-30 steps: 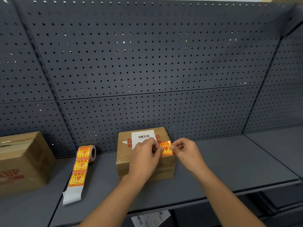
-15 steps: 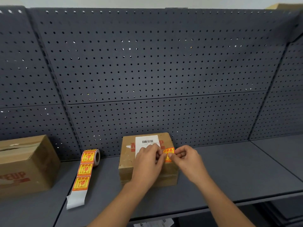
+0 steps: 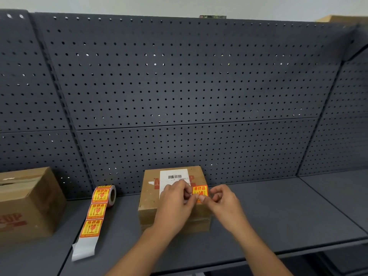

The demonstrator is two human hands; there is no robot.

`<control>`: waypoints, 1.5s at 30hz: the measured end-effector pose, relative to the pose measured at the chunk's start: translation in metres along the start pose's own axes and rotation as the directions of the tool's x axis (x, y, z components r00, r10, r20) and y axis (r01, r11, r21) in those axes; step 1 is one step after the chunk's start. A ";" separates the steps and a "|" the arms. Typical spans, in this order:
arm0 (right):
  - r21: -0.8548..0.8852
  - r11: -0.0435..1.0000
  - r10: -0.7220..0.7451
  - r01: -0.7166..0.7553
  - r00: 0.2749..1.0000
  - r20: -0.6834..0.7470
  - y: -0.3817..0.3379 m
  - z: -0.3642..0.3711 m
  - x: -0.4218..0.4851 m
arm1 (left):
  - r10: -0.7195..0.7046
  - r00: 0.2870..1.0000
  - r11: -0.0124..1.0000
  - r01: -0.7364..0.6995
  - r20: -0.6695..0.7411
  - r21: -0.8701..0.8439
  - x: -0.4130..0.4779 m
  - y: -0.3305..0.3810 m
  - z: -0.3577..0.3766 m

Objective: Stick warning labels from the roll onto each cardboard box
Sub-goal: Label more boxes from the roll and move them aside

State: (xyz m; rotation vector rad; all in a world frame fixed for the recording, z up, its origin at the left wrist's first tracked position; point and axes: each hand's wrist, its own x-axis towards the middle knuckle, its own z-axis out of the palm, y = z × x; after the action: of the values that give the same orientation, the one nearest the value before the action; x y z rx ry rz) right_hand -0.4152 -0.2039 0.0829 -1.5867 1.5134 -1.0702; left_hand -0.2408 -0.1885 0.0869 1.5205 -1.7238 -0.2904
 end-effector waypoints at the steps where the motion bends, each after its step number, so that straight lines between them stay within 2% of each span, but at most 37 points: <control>1: -0.008 1.000 0.012 -0.012 1.000 0.016 0.001 0.000 0.001 | -0.004 1.000 1.000 0.004 0.003 -0.005 0.000 0.000 0.000; 7: 0.028 1.000 0.001 -0.002 0.999 0.043 0.001 -0.001 0.002 | -0.017 1.000 1.000 0.017 -0.007 0.017 -0.001 0.008 0.000; 15: -0.101 0.995 -0.029 0.027 0.999 -0.015 -0.004 0.006 0.003 | -0.052 0.999 0.995 0.051 0.012 0.089 0.002 0.014 -0.002; 22: -0.064 0.997 -0.042 0.040 0.999 -0.017 0.000 0.010 -0.002 | -0.104 0.994 0.992 0.103 0.018 0.079 0.004 0.014 0.000; 29: -0.148 0.987 -0.060 0.057 0.998 -0.021 0.005 0.015 0.002 | -0.171 0.985 0.983 0.170 0.012 0.074 0.007 0.020 0.002; 35: -0.207 0.978 -0.004 0.007 1.000 0.018 -0.011 0.001 0.012 | -0.233 0.970 0.970 0.227 0.071 0.082 0.019 0.021 -0.001; 38: -0.307 0.952 0.021 -0.002 0.998 0.060 -0.018 0.003 0.018 | -0.271 0.960 0.958 0.261 0.078 0.119 0.024 0.026 -0.002; 45: -0.271 0.962 -0.026 0.044 0.997 0.072 -0.001 0.015 0.021 | -0.202 0.979 0.970 0.197 0.022 0.145 0.020 0.024 0.006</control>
State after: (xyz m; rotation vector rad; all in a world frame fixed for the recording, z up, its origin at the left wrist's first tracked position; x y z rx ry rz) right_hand -0.4019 -0.2253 0.0798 -1.8227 1.6467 -0.8444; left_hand -0.2612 -0.2028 0.1066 1.8080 -1.6509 -0.3053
